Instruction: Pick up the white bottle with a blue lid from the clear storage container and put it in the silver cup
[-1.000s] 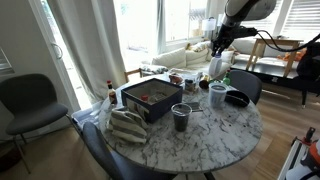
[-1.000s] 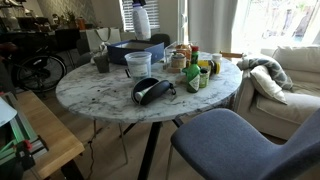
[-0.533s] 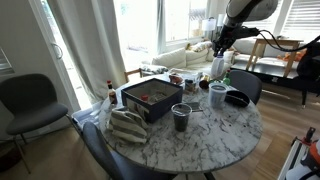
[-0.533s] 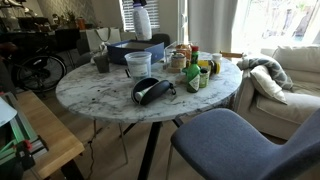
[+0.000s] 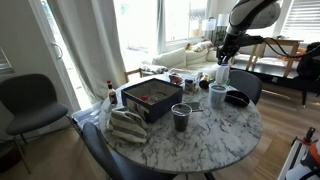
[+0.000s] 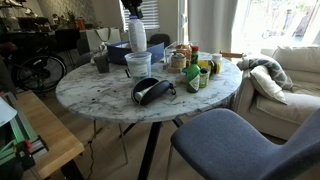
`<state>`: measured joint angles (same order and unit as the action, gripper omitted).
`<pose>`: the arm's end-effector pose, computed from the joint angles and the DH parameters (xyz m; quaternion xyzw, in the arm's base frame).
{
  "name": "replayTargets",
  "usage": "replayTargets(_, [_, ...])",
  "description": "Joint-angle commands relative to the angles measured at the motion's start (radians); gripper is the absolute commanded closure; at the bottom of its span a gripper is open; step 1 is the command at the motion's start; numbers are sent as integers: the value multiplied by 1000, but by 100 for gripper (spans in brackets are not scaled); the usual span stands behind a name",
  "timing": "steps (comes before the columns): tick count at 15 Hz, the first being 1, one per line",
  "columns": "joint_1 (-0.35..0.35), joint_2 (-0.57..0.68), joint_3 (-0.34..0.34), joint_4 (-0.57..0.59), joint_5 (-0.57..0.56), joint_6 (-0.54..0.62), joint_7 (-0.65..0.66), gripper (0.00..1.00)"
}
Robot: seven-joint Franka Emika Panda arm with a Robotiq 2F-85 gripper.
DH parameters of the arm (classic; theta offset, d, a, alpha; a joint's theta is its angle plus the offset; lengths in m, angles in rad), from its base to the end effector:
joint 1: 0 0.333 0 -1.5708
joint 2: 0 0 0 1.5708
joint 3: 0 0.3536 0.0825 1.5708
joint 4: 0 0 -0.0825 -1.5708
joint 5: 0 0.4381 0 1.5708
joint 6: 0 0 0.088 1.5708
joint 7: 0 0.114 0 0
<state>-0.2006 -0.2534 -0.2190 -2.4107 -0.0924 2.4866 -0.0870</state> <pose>0.4763 -0.2149 0.4396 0.9778 -0.1331 0.1550 0.0466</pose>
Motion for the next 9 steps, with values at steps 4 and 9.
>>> replayTargets(4, [12, 4, -9, -67, 72, 111, -14, 82])
replayTargets(9, [6, 34, -4, -72, 82, 172, -11, 82])
